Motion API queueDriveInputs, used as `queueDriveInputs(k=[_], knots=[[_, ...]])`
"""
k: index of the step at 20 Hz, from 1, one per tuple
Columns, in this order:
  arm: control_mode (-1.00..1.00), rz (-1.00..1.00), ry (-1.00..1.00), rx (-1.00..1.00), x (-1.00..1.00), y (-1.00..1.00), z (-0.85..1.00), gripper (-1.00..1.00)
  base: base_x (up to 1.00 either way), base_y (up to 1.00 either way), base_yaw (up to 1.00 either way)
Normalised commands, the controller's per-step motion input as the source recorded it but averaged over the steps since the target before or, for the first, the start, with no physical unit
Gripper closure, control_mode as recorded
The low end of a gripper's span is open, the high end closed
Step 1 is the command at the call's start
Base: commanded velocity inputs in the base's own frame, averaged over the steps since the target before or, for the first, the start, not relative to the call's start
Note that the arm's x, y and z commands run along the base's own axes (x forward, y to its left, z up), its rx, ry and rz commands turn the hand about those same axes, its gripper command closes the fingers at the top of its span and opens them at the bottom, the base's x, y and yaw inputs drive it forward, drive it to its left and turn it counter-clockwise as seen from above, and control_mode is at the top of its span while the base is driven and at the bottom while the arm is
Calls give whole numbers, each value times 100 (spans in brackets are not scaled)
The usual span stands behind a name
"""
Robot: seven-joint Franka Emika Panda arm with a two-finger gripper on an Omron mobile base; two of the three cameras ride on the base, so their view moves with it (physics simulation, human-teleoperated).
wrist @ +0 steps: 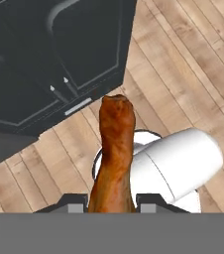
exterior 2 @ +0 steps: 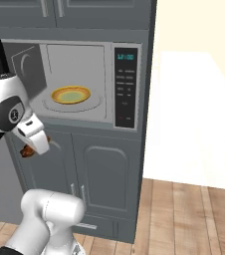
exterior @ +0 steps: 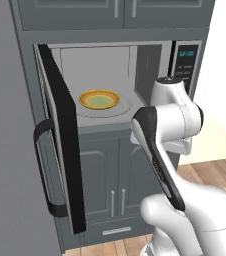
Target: Pick the chicken drumstick from the counter and place it in the microwave. Then turn on the microwave.
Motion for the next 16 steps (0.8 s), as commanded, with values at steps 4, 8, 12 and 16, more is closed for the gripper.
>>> queueDriveInputs(k=[4,8,12,16], knots=[[-100,27,-27,0,11,9,49,100,0,0,0],[-100,25,-22,0,45,1,37,100,0,0,0],[-100,20,-11,0,74,0,8,100,0,0,0],[-100,14,-4,0,72,9,0,100,0,0,0]])
